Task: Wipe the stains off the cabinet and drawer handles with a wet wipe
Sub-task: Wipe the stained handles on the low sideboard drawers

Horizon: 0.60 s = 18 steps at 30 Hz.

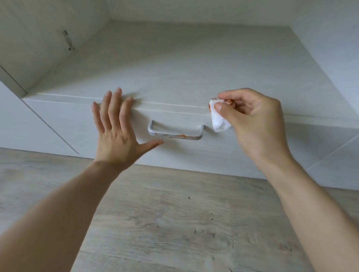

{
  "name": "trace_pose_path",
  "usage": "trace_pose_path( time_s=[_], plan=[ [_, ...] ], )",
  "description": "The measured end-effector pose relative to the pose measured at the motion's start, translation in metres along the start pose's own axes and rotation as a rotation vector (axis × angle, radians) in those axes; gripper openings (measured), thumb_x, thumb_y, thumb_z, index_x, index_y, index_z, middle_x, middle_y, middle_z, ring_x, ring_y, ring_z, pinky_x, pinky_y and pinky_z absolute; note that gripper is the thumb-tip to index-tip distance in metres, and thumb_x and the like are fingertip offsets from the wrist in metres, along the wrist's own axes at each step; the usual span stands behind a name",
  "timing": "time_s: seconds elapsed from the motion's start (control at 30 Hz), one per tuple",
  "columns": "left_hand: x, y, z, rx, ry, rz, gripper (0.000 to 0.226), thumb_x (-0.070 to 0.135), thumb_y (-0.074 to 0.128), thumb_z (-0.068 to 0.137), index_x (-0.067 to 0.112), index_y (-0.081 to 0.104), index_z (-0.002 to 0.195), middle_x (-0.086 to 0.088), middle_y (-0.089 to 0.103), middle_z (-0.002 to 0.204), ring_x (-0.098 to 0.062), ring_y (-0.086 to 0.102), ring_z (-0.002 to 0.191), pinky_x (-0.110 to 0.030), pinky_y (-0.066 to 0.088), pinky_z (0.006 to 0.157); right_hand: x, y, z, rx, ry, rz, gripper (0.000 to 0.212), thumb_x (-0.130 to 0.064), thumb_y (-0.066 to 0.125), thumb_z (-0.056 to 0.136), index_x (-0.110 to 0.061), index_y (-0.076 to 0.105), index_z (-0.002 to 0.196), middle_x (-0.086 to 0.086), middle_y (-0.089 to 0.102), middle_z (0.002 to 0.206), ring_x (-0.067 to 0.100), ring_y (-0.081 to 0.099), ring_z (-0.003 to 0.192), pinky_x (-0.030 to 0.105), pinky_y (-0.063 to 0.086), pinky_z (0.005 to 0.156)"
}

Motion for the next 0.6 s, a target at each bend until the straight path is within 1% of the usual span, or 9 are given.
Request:
trace_pose_path(
  time_s=[0.1, 0.13, 0.2, 0.27, 0.3, 0.37, 0.43, 0.5, 0.6],
  plan=[
    [0.008, 0.006, -0.001, 0.066, -0.081, -0.075, 0.1, 0.083, 0.044, 0.074, 0.009, 0.023, 0.138, -0.032, 0.023, 0.147, -0.045, 0.013, 0.138, -0.049, -0.007, 0.114, 0.011, 0.003, -0.025, 0.012, 0.0, 0.048, 0.019, -0.017, 0.072, 0.079, -0.035, 0.066, 0.082, -0.011, 0.07, 0.08, 0.006, 0.066, 0.077, 0.019, 0.051, 0.072],
    [0.009, 0.007, -0.001, 0.091, -0.092, -0.079, 0.1, 0.084, 0.044, 0.074, 0.009, 0.024, 0.138, -0.032, 0.024, 0.146, -0.046, 0.015, 0.138, -0.051, -0.006, 0.114, 0.015, 0.007, -0.032, -0.003, -0.001, 0.058, 0.019, -0.017, 0.072, 0.08, -0.035, 0.066, 0.082, -0.01, 0.07, 0.081, 0.007, 0.066, 0.077, 0.02, 0.051, 0.072],
    [0.01, 0.008, -0.002, 0.119, -0.102, -0.075, 0.102, 0.084, 0.045, 0.075, 0.004, 0.029, 0.137, -0.032, 0.026, 0.146, -0.047, 0.017, 0.137, -0.057, 0.001, 0.113, 0.022, 0.017, -0.04, -0.03, 0.004, 0.04, 0.02, -0.013, 0.071, 0.081, -0.032, 0.066, 0.08, -0.004, 0.07, 0.084, 0.012, 0.066, 0.079, 0.026, 0.051, 0.074],
    [0.009, 0.007, -0.003, 0.122, -0.108, -0.087, 0.103, 0.082, 0.045, 0.076, 0.0, 0.033, 0.136, -0.031, 0.028, 0.146, -0.047, 0.019, 0.137, -0.061, 0.006, 0.111, 0.023, 0.02, -0.042, -0.002, 0.013, 0.016, 0.017, -0.011, 0.07, 0.083, -0.027, 0.067, 0.082, 0.004, 0.069, 0.09, 0.016, 0.065, 0.081, 0.03, 0.051, 0.076],
    [0.01, 0.006, -0.003, 0.125, -0.114, -0.094, 0.103, 0.082, 0.045, 0.076, -0.001, 0.034, 0.136, -0.031, 0.029, 0.145, -0.047, 0.02, 0.137, -0.061, 0.007, 0.111, 0.021, 0.021, -0.041, 0.024, 0.006, 0.011, 0.015, -0.01, 0.069, 0.083, -0.025, 0.068, 0.083, 0.006, 0.067, 0.092, 0.015, 0.065, 0.081, 0.028, 0.049, 0.075],
    [0.01, 0.005, -0.004, 0.14, -0.124, -0.117, 0.103, 0.082, 0.044, 0.076, -0.001, 0.035, 0.136, -0.03, 0.03, 0.145, -0.045, 0.019, 0.137, -0.059, 0.007, 0.112, 0.015, 0.021, -0.042, 0.088, -0.075, -0.06, 0.016, -0.007, 0.069, 0.082, -0.023, 0.067, 0.082, 0.003, 0.063, 0.089, 0.005, 0.06, 0.076, 0.017, 0.043, 0.071],
    [0.01, 0.006, -0.005, 0.166, -0.13, -0.14, 0.1, 0.082, 0.044, 0.075, 0.005, 0.031, 0.137, -0.029, 0.03, 0.145, -0.043, 0.017, 0.138, -0.054, 0.003, 0.114, 0.007, 0.024, -0.047, 0.142, -0.206, -0.197, 0.012, -0.005, 0.069, 0.08, -0.017, 0.071, 0.08, 0.001, 0.06, 0.086, 0.003, 0.055, 0.073, 0.008, 0.039, 0.067],
    [0.009, 0.009, -0.005, 0.179, -0.134, -0.151, 0.097, 0.082, 0.046, 0.075, 0.01, 0.027, 0.138, -0.027, 0.03, 0.146, -0.041, 0.016, 0.138, -0.048, -0.002, 0.115, 0.004, 0.027, -0.056, 0.171, -0.3, -0.285, 0.006, -0.006, 0.07, 0.081, -0.008, 0.074, 0.085, 0.005, 0.061, 0.09, 0.006, 0.055, 0.077, 0.009, 0.042, 0.066],
    [0.008, 0.01, -0.006, 0.198, -0.126, -0.145, 0.096, 0.081, 0.048, 0.074, 0.012, 0.027, 0.137, -0.026, 0.031, 0.146, -0.041, 0.017, 0.138, -0.046, -0.003, 0.116, 0.005, 0.028, -0.063, 0.19, -0.335, -0.346, 0.014, -0.006, 0.069, 0.083, -0.005, 0.074, 0.095, 0.009, 0.064, 0.097, 0.009, 0.057, 0.08, 0.013, 0.046, 0.07]
  ],
)
Point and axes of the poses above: each hand's wrist, its own z-axis towards the middle knuckle, its own y-axis out of the palm, x = y × z, the point moved 6 cm from there along z, towards the middle knuckle
